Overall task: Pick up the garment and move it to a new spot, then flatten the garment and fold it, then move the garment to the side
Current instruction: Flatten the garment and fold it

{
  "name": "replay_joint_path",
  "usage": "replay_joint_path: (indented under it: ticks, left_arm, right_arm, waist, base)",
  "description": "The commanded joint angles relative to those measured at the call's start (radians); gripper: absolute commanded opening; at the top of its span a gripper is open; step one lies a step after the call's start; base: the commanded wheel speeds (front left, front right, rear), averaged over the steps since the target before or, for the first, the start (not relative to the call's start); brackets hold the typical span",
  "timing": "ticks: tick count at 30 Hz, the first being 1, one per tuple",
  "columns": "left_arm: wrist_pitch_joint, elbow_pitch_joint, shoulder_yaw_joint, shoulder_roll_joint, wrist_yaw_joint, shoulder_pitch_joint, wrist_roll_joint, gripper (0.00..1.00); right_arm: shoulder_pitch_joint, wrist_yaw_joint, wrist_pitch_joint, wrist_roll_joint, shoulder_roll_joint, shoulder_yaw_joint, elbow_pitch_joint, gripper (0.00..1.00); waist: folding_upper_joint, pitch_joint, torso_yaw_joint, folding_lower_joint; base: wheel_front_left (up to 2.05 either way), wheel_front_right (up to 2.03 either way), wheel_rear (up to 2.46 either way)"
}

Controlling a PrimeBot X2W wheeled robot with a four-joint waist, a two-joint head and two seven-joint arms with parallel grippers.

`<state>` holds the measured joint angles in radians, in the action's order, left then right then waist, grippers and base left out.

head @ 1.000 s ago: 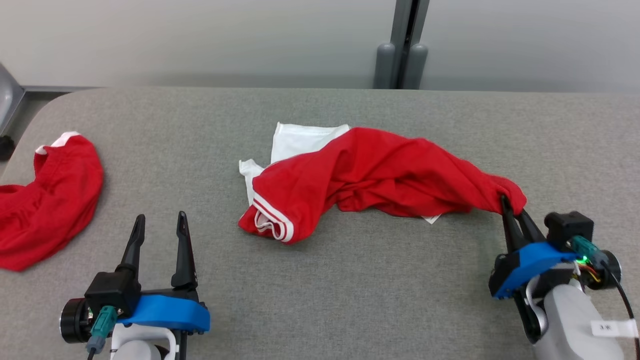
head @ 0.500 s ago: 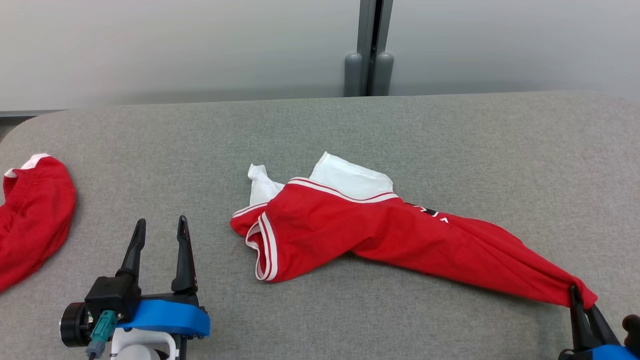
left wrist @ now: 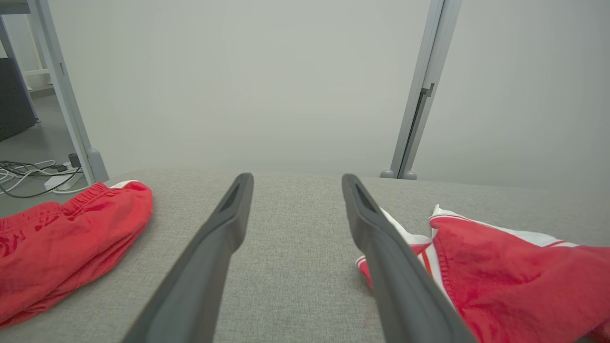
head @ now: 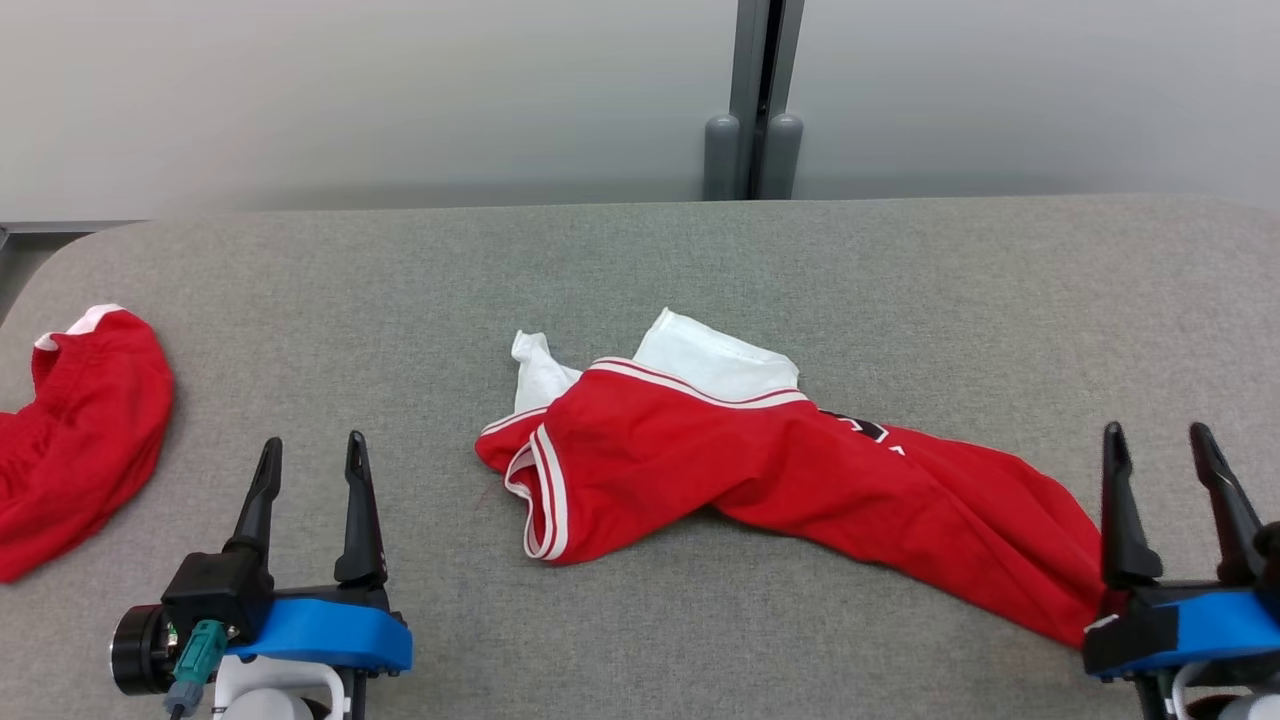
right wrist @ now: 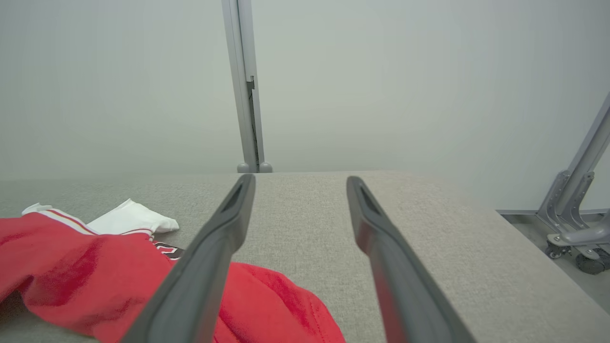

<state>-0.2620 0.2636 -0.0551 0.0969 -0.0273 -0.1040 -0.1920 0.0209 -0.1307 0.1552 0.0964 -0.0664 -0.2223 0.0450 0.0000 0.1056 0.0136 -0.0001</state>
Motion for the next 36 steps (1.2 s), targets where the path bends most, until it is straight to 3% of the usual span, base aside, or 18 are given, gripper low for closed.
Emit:
replay_joint_path:
  ticks: [1, 7, 14, 26, 36]
  left_arm:
    - [-0.005, -0.002, 0.001, 0.005, 0.001, 0.002, 0.008, 1.0]
    - [-0.004, -0.006, 0.0, 0.003, 0.005, 0.004, 0.01, 1.0]
    - [-0.005, -0.006, -0.002, -0.001, 0.006, 0.002, 0.007, 1.0]
    - [-0.005, 0.001, -0.005, 0.002, 0.001, -0.025, 0.014, 1.0]
    - [0.043, 0.034, -0.054, 0.03, -0.045, -0.25, 0.028, 1.0]
  right_arm:
    - [0.018, 0.0, -0.008, -0.012, 0.008, 0.029, -0.017, 1.0]
    - [0.055, 0.0, -0.034, -0.018, 0.014, 0.127, -0.023, 1.0]
    - [0.036, 0.0, -0.032, -0.013, 0.016, 0.201, 0.052, 1.0]
    - [0.06, 0.0, -0.003, -0.023, 0.016, 0.214, 0.111, 1.0]
    - [0.098, 0.0, 0.007, -0.029, 0.016, 0.213, 0.089, 1.0]
  waist:
    - [0.0, -0.001, 0.005, 0.0001]
    - [0.0, 0.001, 0.023, 0.0001]
    - [0.0, 0.008, 0.043, 0.0001]
    - [0.0, 0.023, 0.021, 0.0001]
    - [0.0, 0.082, -0.024, 0.0001]
  base:
    - [0.0, 0.0, 0.0]
    - [0.0, 0.0, 0.0]
    - [0.0, 0.0, 0.0]
    - [0.0, 0.0, 0.0]
    - [0.0, 0.0, 0.0]
